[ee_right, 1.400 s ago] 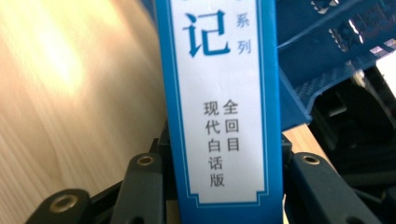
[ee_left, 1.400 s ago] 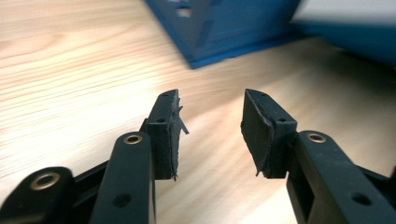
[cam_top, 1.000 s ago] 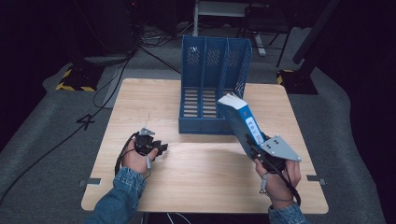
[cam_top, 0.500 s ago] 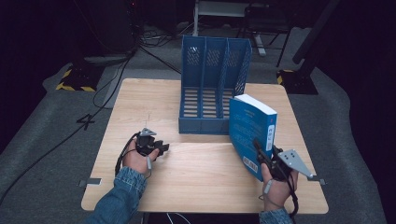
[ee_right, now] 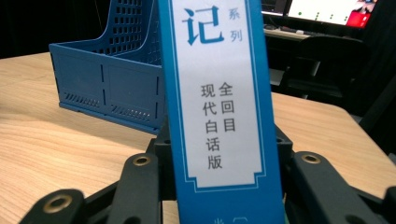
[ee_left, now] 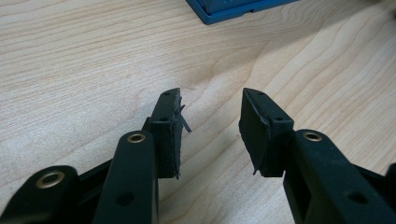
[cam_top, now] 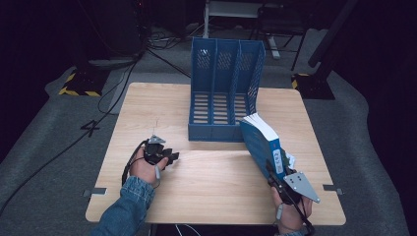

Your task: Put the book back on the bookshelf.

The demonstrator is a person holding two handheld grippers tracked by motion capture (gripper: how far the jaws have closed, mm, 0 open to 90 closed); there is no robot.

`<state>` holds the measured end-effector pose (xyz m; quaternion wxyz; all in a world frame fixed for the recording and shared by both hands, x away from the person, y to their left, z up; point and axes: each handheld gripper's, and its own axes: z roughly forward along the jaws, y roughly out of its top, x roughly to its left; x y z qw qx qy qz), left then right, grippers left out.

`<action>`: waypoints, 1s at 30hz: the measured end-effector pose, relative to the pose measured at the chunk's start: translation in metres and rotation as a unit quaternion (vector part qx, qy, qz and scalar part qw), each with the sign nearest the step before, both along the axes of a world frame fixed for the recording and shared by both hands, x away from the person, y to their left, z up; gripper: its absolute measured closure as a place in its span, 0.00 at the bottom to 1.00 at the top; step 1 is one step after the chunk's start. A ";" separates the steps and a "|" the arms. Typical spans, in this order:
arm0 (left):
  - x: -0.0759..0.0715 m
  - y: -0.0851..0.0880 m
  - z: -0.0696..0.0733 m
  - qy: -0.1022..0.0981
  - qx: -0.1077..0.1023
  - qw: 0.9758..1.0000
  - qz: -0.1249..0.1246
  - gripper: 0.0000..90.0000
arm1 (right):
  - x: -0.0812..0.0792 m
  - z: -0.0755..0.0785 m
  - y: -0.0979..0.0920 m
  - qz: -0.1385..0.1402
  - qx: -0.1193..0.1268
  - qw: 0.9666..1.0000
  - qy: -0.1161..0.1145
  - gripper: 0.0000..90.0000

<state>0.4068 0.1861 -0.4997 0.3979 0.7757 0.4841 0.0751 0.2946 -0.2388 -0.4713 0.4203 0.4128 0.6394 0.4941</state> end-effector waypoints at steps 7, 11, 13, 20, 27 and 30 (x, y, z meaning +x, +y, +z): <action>0.001 0.001 -0.001 -0.001 -0.008 1.000 -0.002 0.64 | 0.003 -0.006 0.011 0.020 -0.044 0.999 0.009 0.67; 0.002 0.003 -0.003 -0.002 -0.019 1.000 -0.001 0.64 | 0.004 -0.007 0.015 0.024 -0.056 0.998 0.012 0.67; 0.003 0.004 -0.004 -0.009 -0.021 1.000 -0.002 0.63 | 0.004 -0.007 0.014 0.024 -0.052 0.998 0.013 0.67; 0.002 0.000 -0.004 -0.024 0.000 1.000 -0.006 0.58 | 0.004 -0.006 0.013 0.024 -0.044 0.999 0.016 0.67; 0.002 0.001 -0.004 -0.024 -0.002 1.000 -0.007 0.58 | 0.006 -0.004 0.010 0.035 -0.037 0.998 0.026 0.66; 0.002 0.000 -0.004 -0.024 -0.001 1.000 -0.007 0.57 | 0.007 -0.004 0.010 0.039 -0.033 0.998 0.030 0.66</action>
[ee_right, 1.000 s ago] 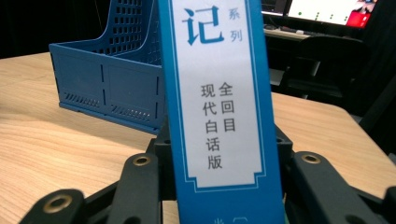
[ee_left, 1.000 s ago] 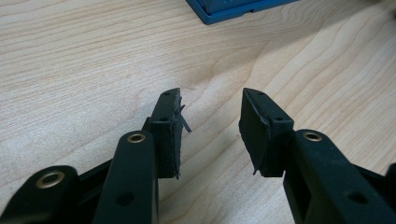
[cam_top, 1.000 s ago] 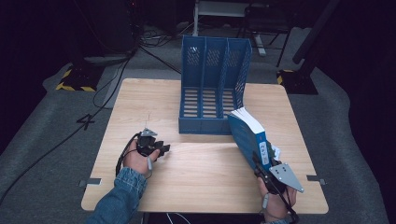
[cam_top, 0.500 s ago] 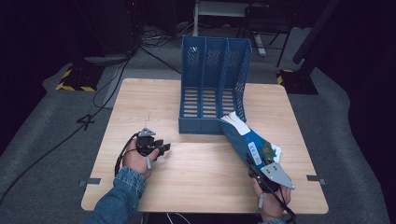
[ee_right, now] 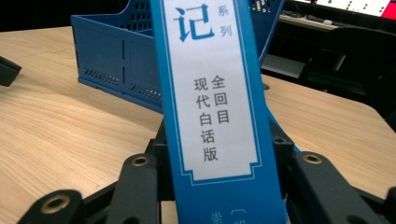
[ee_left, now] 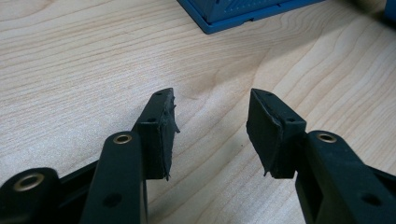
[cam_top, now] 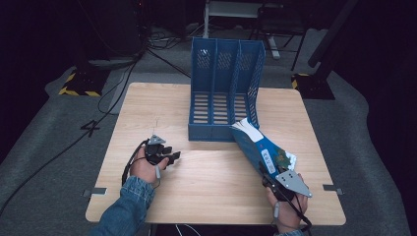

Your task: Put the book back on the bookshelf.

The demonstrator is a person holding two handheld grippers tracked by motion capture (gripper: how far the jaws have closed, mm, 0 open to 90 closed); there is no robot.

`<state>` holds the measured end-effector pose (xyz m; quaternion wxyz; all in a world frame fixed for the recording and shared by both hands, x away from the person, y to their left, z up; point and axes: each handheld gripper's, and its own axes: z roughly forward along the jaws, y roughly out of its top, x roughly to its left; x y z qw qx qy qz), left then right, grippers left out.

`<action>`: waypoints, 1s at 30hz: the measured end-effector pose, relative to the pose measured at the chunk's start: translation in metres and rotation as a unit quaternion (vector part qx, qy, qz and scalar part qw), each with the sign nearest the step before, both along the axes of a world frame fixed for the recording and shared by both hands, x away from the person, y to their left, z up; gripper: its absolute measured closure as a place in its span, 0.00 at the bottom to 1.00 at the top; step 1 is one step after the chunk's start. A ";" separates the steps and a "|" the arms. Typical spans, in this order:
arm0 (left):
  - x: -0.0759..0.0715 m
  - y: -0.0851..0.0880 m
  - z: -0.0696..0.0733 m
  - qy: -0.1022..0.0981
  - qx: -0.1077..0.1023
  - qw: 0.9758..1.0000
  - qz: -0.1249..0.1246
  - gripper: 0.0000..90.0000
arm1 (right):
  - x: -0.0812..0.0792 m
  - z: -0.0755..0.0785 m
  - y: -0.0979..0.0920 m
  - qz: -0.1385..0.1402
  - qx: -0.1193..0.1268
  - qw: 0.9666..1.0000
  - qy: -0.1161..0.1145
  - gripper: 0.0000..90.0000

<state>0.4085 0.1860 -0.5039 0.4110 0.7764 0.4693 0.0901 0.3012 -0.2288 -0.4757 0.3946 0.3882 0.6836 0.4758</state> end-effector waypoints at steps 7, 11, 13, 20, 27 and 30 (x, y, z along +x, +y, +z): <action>0.000 -0.001 0.000 -0.001 0.001 1.000 0.000 0.56 | 0.003 -0.001 -0.001 0.009 0.015 1.000 0.015 0.62; 0.000 -0.001 0.000 -0.001 0.002 1.000 -0.001 0.55 | 0.004 0.001 -0.001 0.009 0.018 0.999 0.028 0.61; 0.000 -0.001 0.000 -0.001 0.001 1.000 -0.001 0.55 | 0.005 0.002 -0.002 0.008 0.022 0.999 0.036 0.60; 0.000 -0.001 0.000 -0.002 0.003 1.000 -0.001 0.55 | 0.015 0.004 0.002 -0.004 -0.002 0.998 0.067 0.51; 0.000 -0.001 0.000 0.000 0.000 1.000 -0.002 0.54 | 0.033 0.011 0.015 -0.019 -0.092 0.993 0.067 0.53; 0.000 -0.001 0.000 0.001 -0.003 1.000 -0.001 0.54 | 0.038 0.016 0.016 -0.017 -0.101 0.992 0.079 0.54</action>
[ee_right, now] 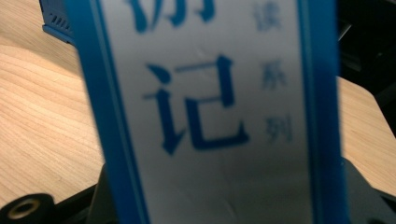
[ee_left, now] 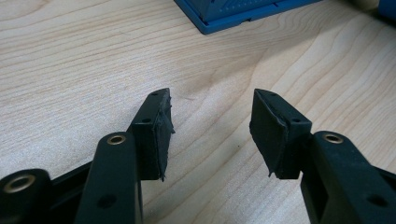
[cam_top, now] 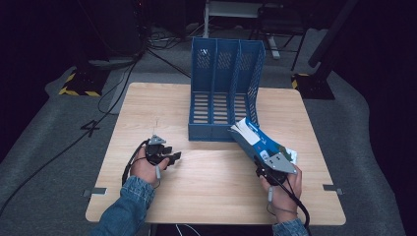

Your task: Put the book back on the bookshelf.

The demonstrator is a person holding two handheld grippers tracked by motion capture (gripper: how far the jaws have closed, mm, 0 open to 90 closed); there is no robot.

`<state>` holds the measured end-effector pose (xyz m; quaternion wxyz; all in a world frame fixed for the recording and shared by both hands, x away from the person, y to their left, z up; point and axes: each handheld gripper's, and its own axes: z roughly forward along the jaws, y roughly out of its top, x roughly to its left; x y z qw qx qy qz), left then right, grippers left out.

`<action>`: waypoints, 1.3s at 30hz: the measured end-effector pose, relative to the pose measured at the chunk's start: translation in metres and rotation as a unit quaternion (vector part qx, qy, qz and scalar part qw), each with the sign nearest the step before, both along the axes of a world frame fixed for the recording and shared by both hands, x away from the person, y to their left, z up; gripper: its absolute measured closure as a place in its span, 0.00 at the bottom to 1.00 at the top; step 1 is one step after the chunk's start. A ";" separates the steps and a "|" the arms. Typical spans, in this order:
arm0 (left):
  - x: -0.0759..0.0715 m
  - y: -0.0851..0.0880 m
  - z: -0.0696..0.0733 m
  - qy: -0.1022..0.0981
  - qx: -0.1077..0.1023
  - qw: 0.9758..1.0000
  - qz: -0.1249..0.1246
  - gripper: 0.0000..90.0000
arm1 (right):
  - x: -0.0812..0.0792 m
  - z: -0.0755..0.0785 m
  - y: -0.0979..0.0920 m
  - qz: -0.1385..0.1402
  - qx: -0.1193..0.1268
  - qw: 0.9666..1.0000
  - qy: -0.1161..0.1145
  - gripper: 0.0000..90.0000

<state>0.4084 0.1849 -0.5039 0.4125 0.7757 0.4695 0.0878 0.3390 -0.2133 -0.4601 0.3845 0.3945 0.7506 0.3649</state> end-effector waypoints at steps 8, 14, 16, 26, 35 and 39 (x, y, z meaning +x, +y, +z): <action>0.000 -0.001 0.000 -0.002 0.003 1.000 -0.002 0.52 | 0.006 -0.001 -0.002 0.020 -0.027 0.999 0.018 0.51; 0.000 -0.001 0.000 0.000 -0.002 1.000 -0.001 0.52 | 0.006 0.013 -0.001 0.005 -0.063 0.998 0.017 0.67; 0.000 0.000 0.000 0.001 -0.006 1.000 0.000 0.52 | 0.006 0.017 -0.002 0.005 -0.062 0.998 0.019 0.68; 0.001 0.000 0.000 0.004 -0.010 1.000 0.000 0.52 | -0.004 0.048 -0.004 -0.013 -0.032 0.999 -0.003 0.69; 0.001 0.000 0.000 0.004 -0.010 1.000 0.001 0.52 | -0.013 0.083 -0.009 -0.013 0.041 0.999 -0.029 0.69; 0.000 0.000 0.000 0.003 -0.004 1.000 -0.001 0.52 | -0.013 0.095 -0.006 -0.021 0.066 0.996 -0.049 0.69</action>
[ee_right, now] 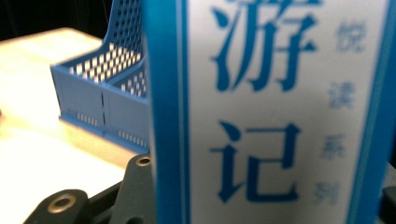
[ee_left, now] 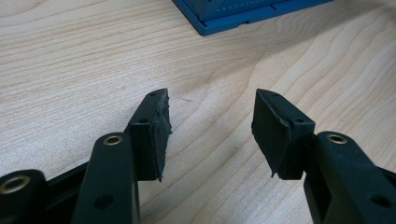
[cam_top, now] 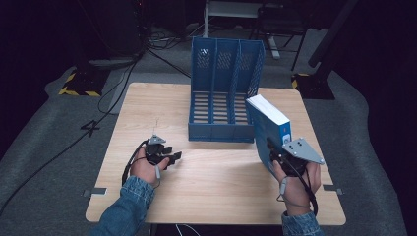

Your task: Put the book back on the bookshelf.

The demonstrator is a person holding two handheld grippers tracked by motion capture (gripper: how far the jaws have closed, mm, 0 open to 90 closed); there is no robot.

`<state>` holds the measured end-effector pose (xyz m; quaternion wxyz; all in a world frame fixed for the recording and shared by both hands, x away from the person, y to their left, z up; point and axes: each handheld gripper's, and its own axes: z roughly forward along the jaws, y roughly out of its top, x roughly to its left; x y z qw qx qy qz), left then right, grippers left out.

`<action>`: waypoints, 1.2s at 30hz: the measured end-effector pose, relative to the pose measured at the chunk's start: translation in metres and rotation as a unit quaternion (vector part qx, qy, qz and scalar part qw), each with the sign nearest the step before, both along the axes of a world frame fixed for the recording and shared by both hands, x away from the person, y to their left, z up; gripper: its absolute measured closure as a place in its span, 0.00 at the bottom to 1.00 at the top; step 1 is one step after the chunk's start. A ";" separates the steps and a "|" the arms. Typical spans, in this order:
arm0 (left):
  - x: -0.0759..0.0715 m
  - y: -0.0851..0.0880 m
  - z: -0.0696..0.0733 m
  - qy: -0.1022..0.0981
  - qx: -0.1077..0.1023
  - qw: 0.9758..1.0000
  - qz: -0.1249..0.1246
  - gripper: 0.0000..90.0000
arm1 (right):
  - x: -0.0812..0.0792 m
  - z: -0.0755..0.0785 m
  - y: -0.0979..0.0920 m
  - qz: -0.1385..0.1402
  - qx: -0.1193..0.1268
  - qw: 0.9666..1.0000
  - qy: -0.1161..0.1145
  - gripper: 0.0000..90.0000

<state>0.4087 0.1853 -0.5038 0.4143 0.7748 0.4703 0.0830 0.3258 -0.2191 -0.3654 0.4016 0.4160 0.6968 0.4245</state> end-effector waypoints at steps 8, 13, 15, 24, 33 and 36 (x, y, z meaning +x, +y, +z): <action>-0.001 0.003 0.001 -0.023 0.050 0.998 0.005 0.50 | 0.009 0.026 0.005 -0.003 0.034 0.999 -0.012 0.69; -0.004 0.004 0.001 -0.038 0.086 0.996 0.007 0.45 | 0.020 0.041 0.010 -0.003 0.055 0.998 -0.019 0.69; -0.005 0.003 0.001 -0.043 0.104 0.994 0.007 0.41 | 0.025 0.047 0.012 -0.003 0.060 0.998 -0.025 0.69; -0.008 0.003 0.000 -0.046 0.114 0.992 0.017 0.35 | 0.051 0.064 0.020 -0.007 0.079 0.996 -0.048 0.69; -0.008 0.003 0.000 -0.046 0.114 0.992 0.018 0.35 | 0.088 0.078 0.034 -0.011 0.105 0.993 -0.053 0.69; -0.008 0.004 0.000 -0.045 0.115 0.992 0.017 0.35 | 0.101 0.078 0.036 -0.017 0.116 0.992 -0.050 0.69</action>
